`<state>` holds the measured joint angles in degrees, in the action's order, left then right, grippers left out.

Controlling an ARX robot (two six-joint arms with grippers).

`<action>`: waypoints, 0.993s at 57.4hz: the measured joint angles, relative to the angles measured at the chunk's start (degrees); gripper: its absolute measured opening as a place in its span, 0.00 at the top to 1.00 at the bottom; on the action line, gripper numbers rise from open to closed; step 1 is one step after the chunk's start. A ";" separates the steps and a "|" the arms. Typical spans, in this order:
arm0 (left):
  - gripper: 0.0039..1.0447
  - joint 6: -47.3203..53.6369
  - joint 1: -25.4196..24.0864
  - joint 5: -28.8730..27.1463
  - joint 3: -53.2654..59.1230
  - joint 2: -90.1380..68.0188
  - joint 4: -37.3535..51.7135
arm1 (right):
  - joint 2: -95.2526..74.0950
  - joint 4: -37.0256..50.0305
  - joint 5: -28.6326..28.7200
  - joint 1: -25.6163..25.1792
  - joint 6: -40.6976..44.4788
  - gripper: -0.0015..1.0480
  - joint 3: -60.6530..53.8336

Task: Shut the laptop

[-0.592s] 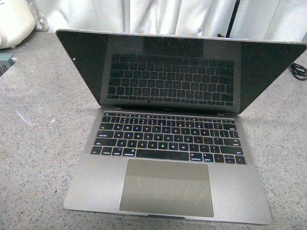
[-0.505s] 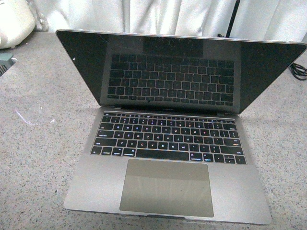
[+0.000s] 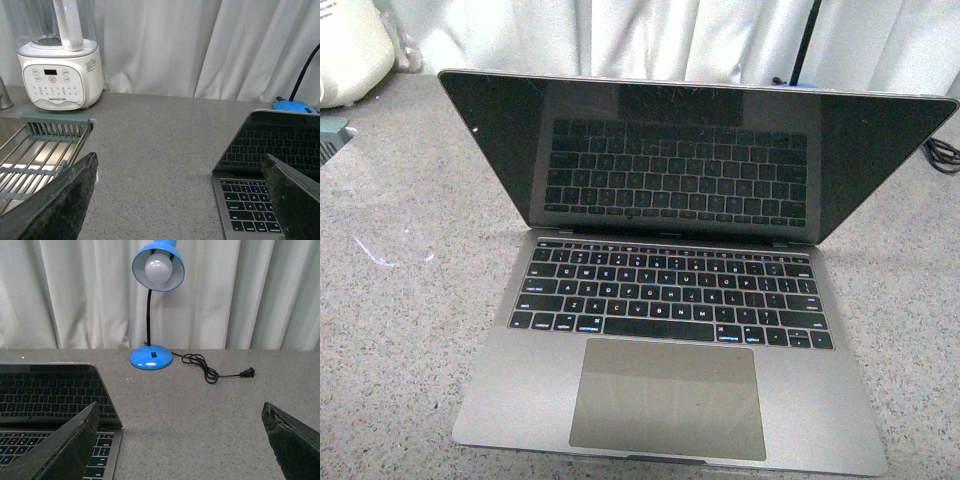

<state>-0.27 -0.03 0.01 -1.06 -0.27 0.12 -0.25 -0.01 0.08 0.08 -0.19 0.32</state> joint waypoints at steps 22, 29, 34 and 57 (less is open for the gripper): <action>0.06 0.00 0.00 0.00 0.00 0.00 0.00 | 0.00 0.00 0.00 0.02 0.00 0.09 0.00; 0.06 0.00 0.00 0.00 0.00 0.00 0.00 | 0.00 0.00 -0.02 0.00 0.00 0.09 0.00; 0.06 0.00 0.00 0.00 0.00 0.00 0.00 | 0.00 0.00 0.00 0.00 0.00 0.09 0.00; 0.06 0.00 0.00 0.00 0.00 0.00 0.00 | 0.00 0.00 0.00 0.02 0.00 0.09 0.00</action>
<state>-0.27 -0.03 0.01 -1.06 -0.27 0.12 -0.25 -0.01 0.08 0.10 -0.19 0.32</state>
